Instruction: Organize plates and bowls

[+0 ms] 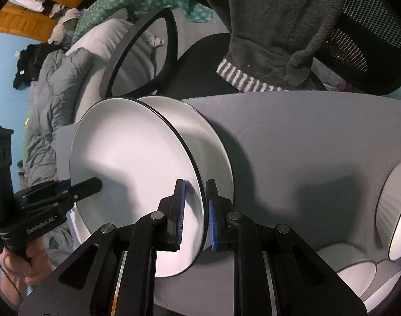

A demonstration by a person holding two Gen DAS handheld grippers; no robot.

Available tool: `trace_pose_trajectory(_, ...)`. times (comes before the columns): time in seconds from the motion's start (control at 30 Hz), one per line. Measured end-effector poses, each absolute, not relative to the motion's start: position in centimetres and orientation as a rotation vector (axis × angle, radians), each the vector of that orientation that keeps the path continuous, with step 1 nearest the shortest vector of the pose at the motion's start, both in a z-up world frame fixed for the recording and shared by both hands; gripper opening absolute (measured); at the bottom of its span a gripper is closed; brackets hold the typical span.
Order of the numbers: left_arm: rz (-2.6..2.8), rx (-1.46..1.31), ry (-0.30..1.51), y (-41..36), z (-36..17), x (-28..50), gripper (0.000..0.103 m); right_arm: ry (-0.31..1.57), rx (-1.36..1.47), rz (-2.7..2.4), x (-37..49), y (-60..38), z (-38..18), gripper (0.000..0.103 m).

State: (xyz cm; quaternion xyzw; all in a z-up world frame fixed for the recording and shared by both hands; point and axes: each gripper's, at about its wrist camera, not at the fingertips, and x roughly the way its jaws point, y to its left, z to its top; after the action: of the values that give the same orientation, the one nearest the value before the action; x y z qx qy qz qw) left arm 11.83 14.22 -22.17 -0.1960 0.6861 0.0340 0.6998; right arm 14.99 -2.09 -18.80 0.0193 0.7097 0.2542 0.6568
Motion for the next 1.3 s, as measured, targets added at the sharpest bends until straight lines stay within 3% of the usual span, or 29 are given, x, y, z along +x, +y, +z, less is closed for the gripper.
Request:
trace_pose_trajectory(0.5, 0.091, -0.393, 1.551, 13.6, -23.7, 12.1, 0.022, 1.617, -0.021, 0.539, 15.7, -1.6, -19.6, 0.017)
trace_pose_trajectory(0.77, 0.099, -0.406, 1.548, 13.6, -23.5, 12.2, 0.022, 1.664, -0.026, 0.517, 15.7, -1.2, -19.3, 0.035)
trace_pose_trajectory(0.9, 0.082, -0.432, 1.523, 13.9, -23.2, 11.7, 0.029, 1.677, -0.034, 0.499, 15.6, -1.0, -19.1, 0.038)
trace_pose_trajectory(1.07, 0.079, -0.452, 1.489, 14.1, -22.3, 10.7, 0.039, 1.674, 0.024, 0.477, 15.4, -1.3, -18.8, 0.05)
trace_pose_trajectory(1.3, 0.088, -0.48, 1.428, 14.4, -20.7, 9.3, 0.051, 1.648, 0.025, 0.425, 14.8, -1.3, -18.0, 0.052)
